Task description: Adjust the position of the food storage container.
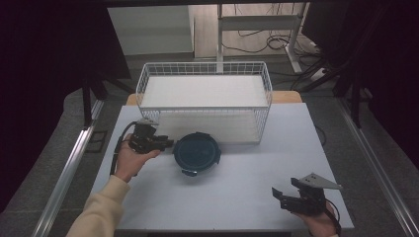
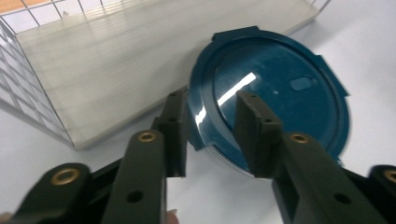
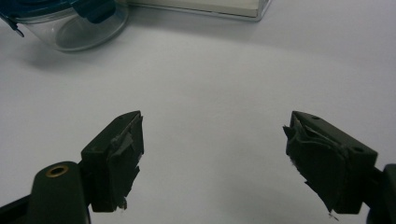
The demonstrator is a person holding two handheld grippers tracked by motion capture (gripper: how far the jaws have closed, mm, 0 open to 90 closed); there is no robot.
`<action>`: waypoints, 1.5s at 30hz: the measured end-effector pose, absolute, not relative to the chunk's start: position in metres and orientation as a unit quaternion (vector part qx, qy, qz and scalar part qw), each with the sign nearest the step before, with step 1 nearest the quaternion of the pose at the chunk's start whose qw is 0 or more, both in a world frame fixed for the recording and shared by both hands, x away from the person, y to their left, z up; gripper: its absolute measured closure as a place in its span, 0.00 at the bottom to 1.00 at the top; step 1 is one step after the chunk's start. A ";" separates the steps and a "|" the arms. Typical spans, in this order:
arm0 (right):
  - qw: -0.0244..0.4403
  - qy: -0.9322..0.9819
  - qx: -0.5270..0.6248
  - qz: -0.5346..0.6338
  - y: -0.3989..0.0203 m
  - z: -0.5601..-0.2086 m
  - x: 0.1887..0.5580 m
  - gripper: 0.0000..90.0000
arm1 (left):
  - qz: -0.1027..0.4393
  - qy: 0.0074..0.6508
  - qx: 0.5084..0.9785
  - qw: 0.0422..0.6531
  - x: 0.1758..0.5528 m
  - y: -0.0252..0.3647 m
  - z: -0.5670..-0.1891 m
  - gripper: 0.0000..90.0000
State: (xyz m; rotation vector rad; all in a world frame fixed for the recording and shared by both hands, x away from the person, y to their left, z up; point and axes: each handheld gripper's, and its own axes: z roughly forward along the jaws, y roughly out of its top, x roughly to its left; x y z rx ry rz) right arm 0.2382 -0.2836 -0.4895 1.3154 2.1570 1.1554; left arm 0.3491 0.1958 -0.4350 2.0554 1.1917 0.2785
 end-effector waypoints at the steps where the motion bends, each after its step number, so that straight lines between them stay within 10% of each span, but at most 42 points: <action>1: 0.181 0.764 0.465 0.409 -0.284 -0.490 0.238 0.21 | 0.110 0.465 0.799 0.365 0.351 0.194 -0.436 0.76; 12: 0.174 0.767 0.468 0.403 -0.283 -0.492 0.239 0.21 | 0.131 0.466 0.804 0.345 0.376 0.176 -0.450 0.99; 45: 0.171 0.774 0.464 0.395 -0.284 -0.496 0.241 0.21 | 0.143 0.442 0.830 0.309 0.408 0.157 -0.481 1.00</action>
